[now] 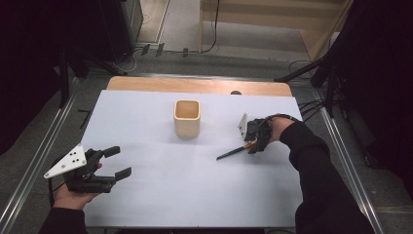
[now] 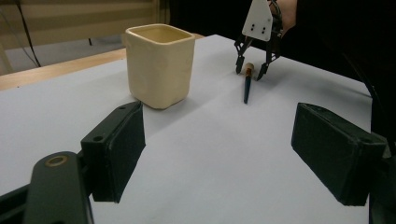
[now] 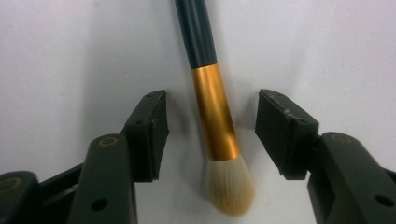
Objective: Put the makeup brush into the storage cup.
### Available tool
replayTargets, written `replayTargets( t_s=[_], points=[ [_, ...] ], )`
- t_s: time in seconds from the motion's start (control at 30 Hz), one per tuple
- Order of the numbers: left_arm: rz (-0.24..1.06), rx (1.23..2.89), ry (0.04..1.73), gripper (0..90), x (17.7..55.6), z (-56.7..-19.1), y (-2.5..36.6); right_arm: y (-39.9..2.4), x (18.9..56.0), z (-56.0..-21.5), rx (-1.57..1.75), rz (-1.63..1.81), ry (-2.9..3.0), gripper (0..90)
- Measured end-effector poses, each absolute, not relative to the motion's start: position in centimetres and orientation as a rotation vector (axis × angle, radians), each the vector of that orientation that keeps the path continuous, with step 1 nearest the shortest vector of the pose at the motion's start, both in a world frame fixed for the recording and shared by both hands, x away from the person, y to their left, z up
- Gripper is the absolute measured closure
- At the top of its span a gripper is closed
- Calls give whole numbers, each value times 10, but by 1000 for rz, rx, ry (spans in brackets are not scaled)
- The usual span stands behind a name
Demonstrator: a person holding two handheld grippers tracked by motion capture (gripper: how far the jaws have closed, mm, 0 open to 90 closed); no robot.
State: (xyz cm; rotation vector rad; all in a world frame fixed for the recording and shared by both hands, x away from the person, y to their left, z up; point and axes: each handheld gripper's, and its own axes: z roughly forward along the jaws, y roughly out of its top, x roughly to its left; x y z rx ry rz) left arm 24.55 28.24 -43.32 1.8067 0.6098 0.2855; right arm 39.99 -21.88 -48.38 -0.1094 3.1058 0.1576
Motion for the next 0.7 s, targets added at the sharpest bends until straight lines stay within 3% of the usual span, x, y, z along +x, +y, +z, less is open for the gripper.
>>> replayTargets(
  t_s=[0.07,0.1,0.2,0.33,0.37,0.7],
  points=[
    [287,1806,610,181,245,-433,282,-219,400,-483,-118,155,3107,484],
    [286,1804,610,181,245,-433,282,-218,400,-483,-118,171,3110,570],
    [288,1806,609,181,245,-433,283,-216,401,-482,-147,156,3110,589],
    [290,1804,608,181,245,-433,283,-215,401,-481,-146,151,3117,667],
    [292,1802,607,181,245,-433,283,-215,402,-481,-151,166,3112,722],
    [291,1806,611,181,245,-433,283,-214,402,-481,-170,168,3124,775]
  ],
)
